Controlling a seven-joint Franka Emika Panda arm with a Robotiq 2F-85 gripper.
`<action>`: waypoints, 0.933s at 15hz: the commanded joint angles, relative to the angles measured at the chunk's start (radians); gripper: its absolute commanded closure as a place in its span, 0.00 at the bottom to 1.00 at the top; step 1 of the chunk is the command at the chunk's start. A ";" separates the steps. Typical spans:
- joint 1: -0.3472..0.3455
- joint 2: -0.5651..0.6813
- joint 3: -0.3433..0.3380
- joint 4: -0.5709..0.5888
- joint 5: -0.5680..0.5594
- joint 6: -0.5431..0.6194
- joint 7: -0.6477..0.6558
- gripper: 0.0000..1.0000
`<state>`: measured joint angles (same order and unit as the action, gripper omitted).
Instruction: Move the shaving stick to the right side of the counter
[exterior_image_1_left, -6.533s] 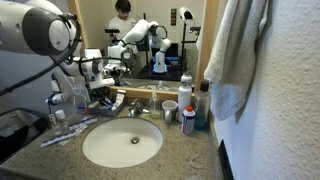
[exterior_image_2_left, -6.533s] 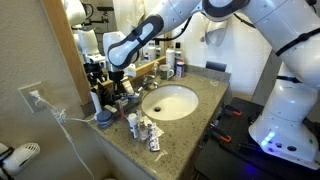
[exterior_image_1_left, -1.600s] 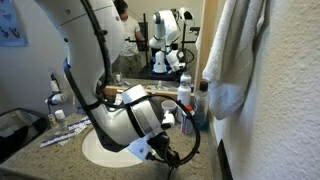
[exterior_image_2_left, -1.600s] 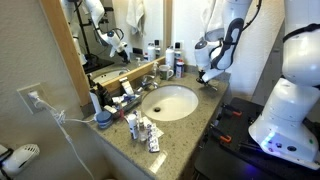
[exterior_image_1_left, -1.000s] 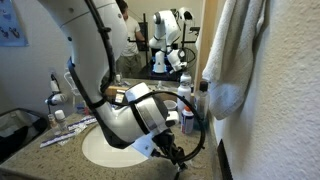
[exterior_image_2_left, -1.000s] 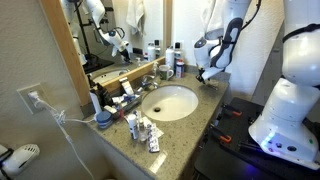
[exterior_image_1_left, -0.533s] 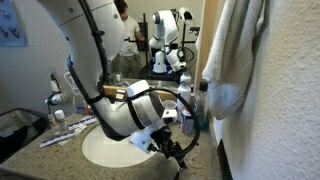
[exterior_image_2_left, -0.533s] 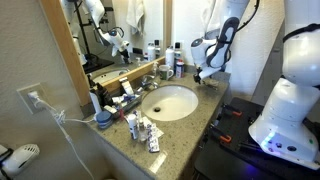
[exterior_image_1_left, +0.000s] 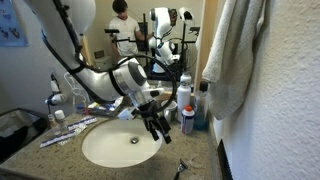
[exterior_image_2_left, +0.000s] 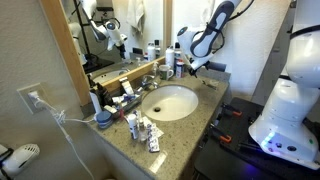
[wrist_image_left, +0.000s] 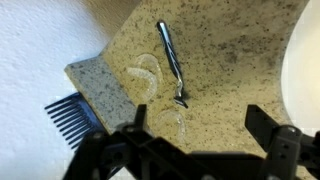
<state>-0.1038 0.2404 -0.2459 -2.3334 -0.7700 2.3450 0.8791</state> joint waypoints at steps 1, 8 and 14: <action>0.039 -0.116 0.059 0.005 0.041 -0.090 -0.094 0.00; 0.084 -0.245 0.183 0.031 0.080 0.058 -0.315 0.00; 0.105 -0.283 0.230 0.049 0.270 0.244 -0.659 0.00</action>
<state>-0.0027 -0.0192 -0.0274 -2.2817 -0.6055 2.5206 0.3959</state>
